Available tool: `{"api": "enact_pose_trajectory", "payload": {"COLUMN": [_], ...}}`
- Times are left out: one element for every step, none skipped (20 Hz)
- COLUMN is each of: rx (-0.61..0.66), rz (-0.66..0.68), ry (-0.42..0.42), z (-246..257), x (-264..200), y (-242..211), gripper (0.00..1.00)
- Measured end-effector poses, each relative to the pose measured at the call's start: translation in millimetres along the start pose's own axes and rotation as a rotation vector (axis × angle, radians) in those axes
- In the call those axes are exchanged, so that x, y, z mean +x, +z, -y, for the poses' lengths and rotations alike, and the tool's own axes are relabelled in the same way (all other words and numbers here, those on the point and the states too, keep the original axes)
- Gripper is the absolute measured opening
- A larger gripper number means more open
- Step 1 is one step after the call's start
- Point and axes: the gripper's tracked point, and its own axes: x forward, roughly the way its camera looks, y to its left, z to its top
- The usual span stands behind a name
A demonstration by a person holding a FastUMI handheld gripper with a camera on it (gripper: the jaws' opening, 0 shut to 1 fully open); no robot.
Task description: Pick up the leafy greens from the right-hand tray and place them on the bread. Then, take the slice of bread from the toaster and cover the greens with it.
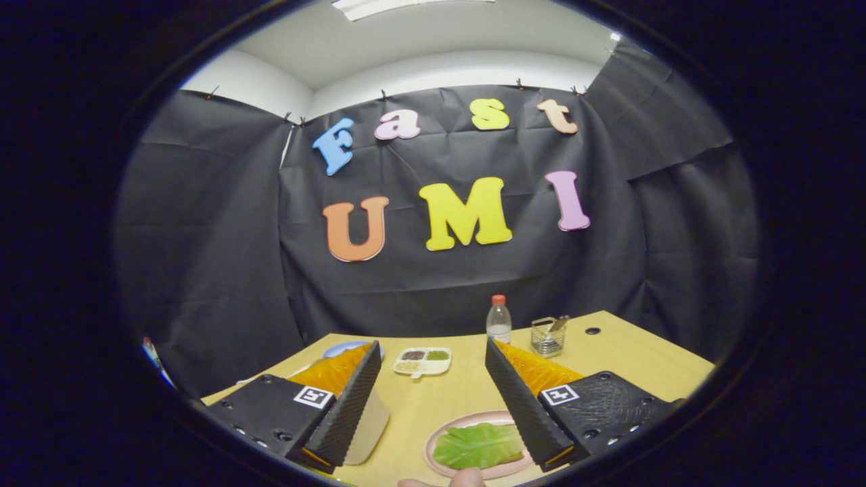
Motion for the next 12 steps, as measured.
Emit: {"api": "enact_pose_trajectory", "payload": {"rx": [0.013, 0.027, 0.031, 0.022, 0.005, -0.005, -0.016, -0.026, -0.035, -0.048, -0.059, -0.066], "rz": [-0.002, -0.007, -0.015, -0.017, -0.019, -0.02, -0.024, -0.03, -0.038, -0.049, -0.062, -0.077], "ry": [0.009, 0.022, 0.032, 0.037, 0.038, 0.04, 0.041, 0.043, 0.044, 0.059, 0.054, 0.043], "z": [-12.6, -27.0, -41.7, -53.1, -62.7, -71.4, -81.4, -89.7, -96.9, -107.0, -113.1, -116.0], "x": [1.6, 4.0, 7.9, 11.8, 15.4, 19.5, 22.6, 26.1, 30.7, 35.4, 42.3, 49.0], "y": [-4.4, -8.0, -12.9, -16.2, -19.5, -22.5, -28.1, -34.1, -39.7, -46.7, -55.4, -62.5], "gripper": [0.95, 0.95, 0.95, 0.95, 0.95, 0.95, 0.96, 0.95, 0.95, 0.95, 0.95, 0.95]}}
